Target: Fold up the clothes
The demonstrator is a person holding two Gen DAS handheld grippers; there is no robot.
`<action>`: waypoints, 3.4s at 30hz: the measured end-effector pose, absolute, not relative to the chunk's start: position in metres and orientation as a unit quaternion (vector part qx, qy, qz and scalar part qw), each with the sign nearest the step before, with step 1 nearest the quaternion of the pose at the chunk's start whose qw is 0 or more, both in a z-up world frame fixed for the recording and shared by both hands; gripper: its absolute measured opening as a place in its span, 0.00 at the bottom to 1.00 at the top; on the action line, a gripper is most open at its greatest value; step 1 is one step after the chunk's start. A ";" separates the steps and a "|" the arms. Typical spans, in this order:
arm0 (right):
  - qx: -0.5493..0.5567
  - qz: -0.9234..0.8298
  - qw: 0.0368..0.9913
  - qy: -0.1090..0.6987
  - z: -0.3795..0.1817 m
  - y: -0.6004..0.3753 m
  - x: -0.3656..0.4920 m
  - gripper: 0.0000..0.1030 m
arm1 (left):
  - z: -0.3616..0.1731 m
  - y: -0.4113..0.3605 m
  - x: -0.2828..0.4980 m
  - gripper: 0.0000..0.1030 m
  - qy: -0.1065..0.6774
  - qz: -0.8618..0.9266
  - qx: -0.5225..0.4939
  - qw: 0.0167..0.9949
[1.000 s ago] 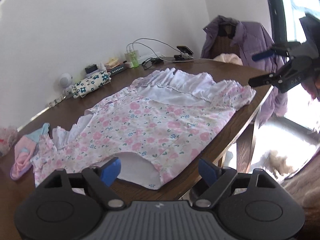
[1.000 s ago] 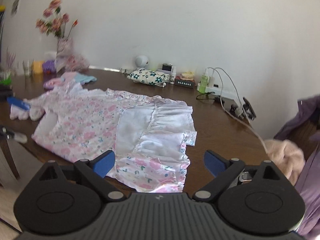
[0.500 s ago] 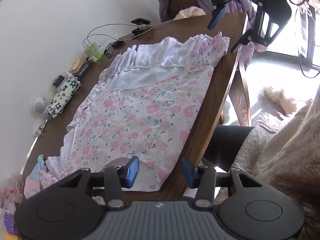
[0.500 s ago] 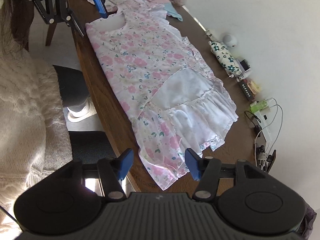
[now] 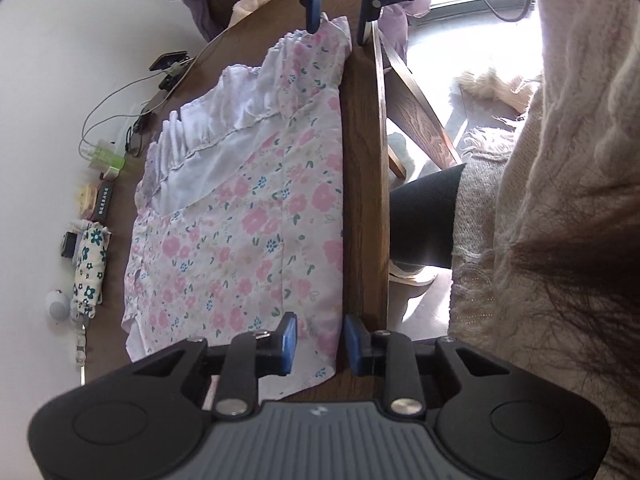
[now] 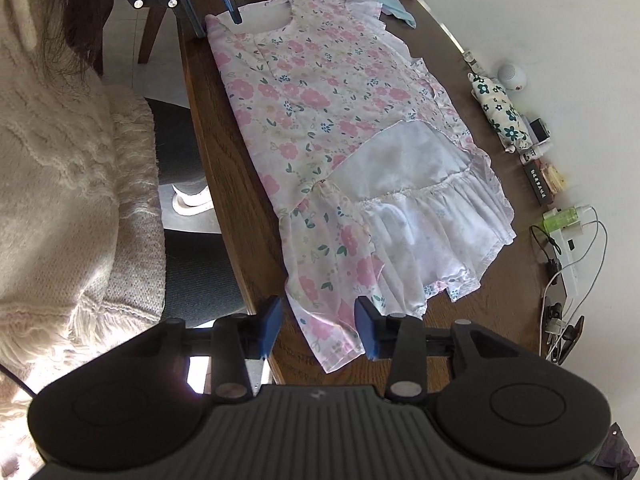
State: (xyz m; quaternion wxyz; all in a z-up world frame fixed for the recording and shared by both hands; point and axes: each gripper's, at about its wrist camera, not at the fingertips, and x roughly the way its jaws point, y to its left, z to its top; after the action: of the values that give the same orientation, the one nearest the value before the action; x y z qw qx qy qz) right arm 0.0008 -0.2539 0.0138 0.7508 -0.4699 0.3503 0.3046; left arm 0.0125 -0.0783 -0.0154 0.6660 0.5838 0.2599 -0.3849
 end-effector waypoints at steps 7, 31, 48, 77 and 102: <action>-0.482 0.312 0.735 0.360 0.010 -0.252 0.009 0.08 | -0.017 -0.082 0.018 0.01 0.274 -0.393 0.581 0.658; -0.415 0.303 0.776 0.366 0.040 -0.259 0.173 0.02 | -0.002 -0.083 0.191 0.00 0.298 -0.305 0.519 0.740; -0.217 0.248 0.901 0.281 0.063 -0.276 0.149 0.36 | 0.033 -0.050 0.156 0.31 0.298 -0.291 0.306 0.856; -0.107 0.149 0.938 0.295 -0.012 -0.293 0.106 0.34 | -0.015 -0.005 0.134 0.24 0.330 -0.187 0.126 0.917; -0.045 0.130 0.938 0.319 -0.011 -0.297 0.106 0.37 | -0.004 0.037 0.111 0.30 0.323 -0.196 0.078 0.922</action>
State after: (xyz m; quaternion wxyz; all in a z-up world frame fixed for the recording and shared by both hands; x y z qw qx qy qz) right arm 0.1056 -0.2967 -0.0112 0.9378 -0.0446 0.3191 0.1295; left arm 0.1113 0.0369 -0.0045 0.9224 0.0783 0.3233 -0.1964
